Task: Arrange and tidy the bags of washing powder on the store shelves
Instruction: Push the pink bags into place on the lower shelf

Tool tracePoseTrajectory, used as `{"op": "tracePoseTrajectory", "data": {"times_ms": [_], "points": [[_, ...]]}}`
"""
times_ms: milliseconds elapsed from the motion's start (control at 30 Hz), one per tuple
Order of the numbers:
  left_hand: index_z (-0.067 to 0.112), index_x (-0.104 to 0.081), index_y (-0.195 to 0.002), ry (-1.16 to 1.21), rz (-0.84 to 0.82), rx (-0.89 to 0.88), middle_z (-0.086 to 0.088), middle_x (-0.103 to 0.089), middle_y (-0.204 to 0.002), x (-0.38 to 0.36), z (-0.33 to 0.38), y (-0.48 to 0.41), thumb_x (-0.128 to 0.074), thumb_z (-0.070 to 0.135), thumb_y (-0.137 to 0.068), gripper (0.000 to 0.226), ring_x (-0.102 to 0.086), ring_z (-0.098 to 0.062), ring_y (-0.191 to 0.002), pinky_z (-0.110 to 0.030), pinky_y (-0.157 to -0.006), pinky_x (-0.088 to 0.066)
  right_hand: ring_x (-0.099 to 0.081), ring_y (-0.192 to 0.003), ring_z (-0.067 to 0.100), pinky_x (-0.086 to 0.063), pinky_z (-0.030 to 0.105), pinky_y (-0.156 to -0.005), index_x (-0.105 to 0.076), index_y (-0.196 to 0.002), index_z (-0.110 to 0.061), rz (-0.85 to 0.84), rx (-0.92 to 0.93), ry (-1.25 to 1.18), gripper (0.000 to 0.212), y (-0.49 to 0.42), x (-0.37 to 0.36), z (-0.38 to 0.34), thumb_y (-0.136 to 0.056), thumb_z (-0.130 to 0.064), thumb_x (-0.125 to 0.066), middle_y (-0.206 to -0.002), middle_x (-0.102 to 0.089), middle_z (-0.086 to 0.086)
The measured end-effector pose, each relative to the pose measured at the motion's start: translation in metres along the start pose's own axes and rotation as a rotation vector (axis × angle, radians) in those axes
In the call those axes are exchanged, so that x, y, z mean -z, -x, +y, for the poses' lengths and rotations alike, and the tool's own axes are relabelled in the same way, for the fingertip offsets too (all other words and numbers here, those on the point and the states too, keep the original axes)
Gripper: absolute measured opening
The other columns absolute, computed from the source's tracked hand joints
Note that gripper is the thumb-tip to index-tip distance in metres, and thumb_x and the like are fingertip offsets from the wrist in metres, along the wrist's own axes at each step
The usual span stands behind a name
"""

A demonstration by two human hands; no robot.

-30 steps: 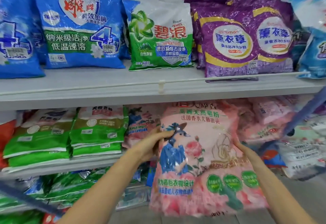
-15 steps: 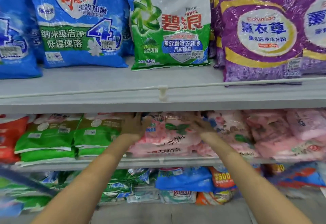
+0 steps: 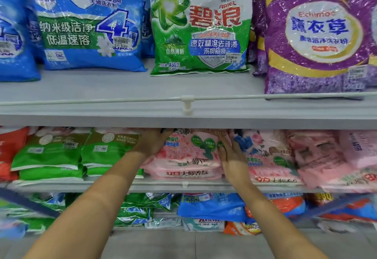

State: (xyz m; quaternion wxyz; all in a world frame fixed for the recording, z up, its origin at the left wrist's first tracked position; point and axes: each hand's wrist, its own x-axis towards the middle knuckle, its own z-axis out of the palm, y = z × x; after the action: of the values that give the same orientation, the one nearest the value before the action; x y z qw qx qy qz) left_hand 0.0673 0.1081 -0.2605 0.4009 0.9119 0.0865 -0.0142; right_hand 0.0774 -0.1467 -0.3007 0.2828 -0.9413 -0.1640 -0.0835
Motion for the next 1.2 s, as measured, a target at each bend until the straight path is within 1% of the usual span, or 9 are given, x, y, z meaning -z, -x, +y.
{"op": "tracePoseTrajectory", "data": {"times_ms": [133,233,333,400,500,633,733,967,1200], "points": [[0.017,-0.053,-0.127,-0.132,0.106,0.021,-0.016,-0.068,-0.095,-0.003,0.003,0.014,-0.029,0.061,-0.094,0.060,-0.067,-0.026,-0.073,-0.036,-0.079,-0.052,-0.058,-0.099,0.032,-0.051,0.042,-0.085,-0.042,-0.141,-0.017,0.026,-0.045,0.126,0.044,0.017,0.002,0.006,-0.097,-0.020,-0.043,-0.114,-0.059,0.019],[0.018,-0.047,-0.137,-0.241,0.163,-0.006,-0.016,-0.056,-0.130,-0.001,0.004,0.025,-0.033,0.045,-0.100,0.048,-0.061,-0.035,-0.101,-0.042,-0.086,-0.050,-0.053,-0.107,0.030,-0.046,0.037,-0.087,-0.032,-0.146,-0.023,-0.026,-0.037,0.156,0.049,0.028,0.010,0.005,-0.098,-0.024,-0.040,-0.127,-0.053,0.014],[0.015,-0.040,-0.143,-0.251,0.186,-0.016,-0.015,-0.051,-0.137,0.004,0.002,0.048,-0.041,0.038,-0.100,0.049,-0.060,-0.035,-0.105,-0.040,-0.086,-0.051,-0.048,-0.113,0.029,-0.040,0.035,-0.091,-0.039,-0.143,-0.022,-0.028,-0.055,0.151,0.044,0.040,0.030,0.006,-0.099,-0.026,-0.041,-0.139,-0.045,0.009],[0.012,-0.049,-0.136,-0.193,0.197,-0.049,-0.015,-0.060,-0.121,0.006,0.001,0.069,-0.050,0.026,-0.098,0.041,-0.063,-0.027,-0.091,-0.029,-0.076,-0.052,-0.045,-0.120,0.029,-0.037,0.037,-0.096,-0.050,-0.135,-0.016,-0.015,-0.069,0.103,0.038,0.053,0.047,0.007,-0.097,-0.020,-0.047,-0.137,-0.047,0.009],[0.011,-0.063,-0.093,-0.146,0.225,-0.045,0.000,-0.060,-0.071,0.017,0.003,0.100,-0.060,0.023,-0.093,0.012,-0.049,-0.010,-0.053,-0.010,-0.049,-0.032,-0.045,-0.125,0.027,-0.036,0.042,-0.104,-0.058,-0.127,-0.011,0.064,-0.089,-0.004,0.033,0.084,0.074,0.009,-0.094,-0.012,-0.053,-0.132,-0.052,0.007],[0.024,-0.063,-0.096,0.113,0.290,-0.106,0.015,-0.065,-0.096,0.037,0.006,0.140,-0.063,0.022,-0.088,0.007,-0.060,-0.011,-0.078,-0.017,-0.067,-0.042,-0.059,-0.100,0.024,-0.041,0.025,-0.084,-0.064,-0.107,-0.011,0.182,-0.172,-0.109,0.020,0.131,0.099,0.013,-0.089,-0.003,-0.059,-0.105,-0.061,0.000],[0.017,-0.067,-0.093,0.249,0.297,-0.120,0.005,-0.070,-0.092,0.046,0.002,0.155,-0.064,0.011,-0.087,0.008,-0.065,-0.011,-0.087,-0.009,-0.066,-0.047,-0.063,-0.088,0.019,-0.041,0.016,-0.073,-0.067,-0.098,-0.017,0.237,-0.290,-0.164,0.018,0.160,0.109,0.020,-0.087,-0.003,-0.062,-0.095,-0.068,-0.002],[0.015,-0.066,-0.085,0.439,0.280,-0.115,-0.008,-0.072,-0.080,0.025,0.018,0.159,-0.061,-0.001,-0.086,0.017,-0.068,-0.017,-0.071,-0.007,-0.061,-0.051,-0.064,-0.080,0.029,-0.048,0.037,-0.071,-0.068,-0.098,-0.007,0.378,-0.399,-0.053,0.017,0.170,0.152,0.071,-0.084,0.001,-0.064,-0.089,-0.070,0.008],[0.010,-0.065,-0.091,0.492,0.365,-0.074,-0.007,-0.071,-0.081,-0.037,0.082,0.125,-0.058,0.003,-0.089,0.010,-0.067,-0.023,-0.076,-0.006,-0.058,-0.049,-0.064,-0.081,0.036,-0.049,0.043,-0.070,-0.067,-0.099,0.001,0.347,-0.235,0.213,0.021,0.100,0.206,0.152,-0.079,0.005,-0.067,-0.091,-0.069,0.019]]}}
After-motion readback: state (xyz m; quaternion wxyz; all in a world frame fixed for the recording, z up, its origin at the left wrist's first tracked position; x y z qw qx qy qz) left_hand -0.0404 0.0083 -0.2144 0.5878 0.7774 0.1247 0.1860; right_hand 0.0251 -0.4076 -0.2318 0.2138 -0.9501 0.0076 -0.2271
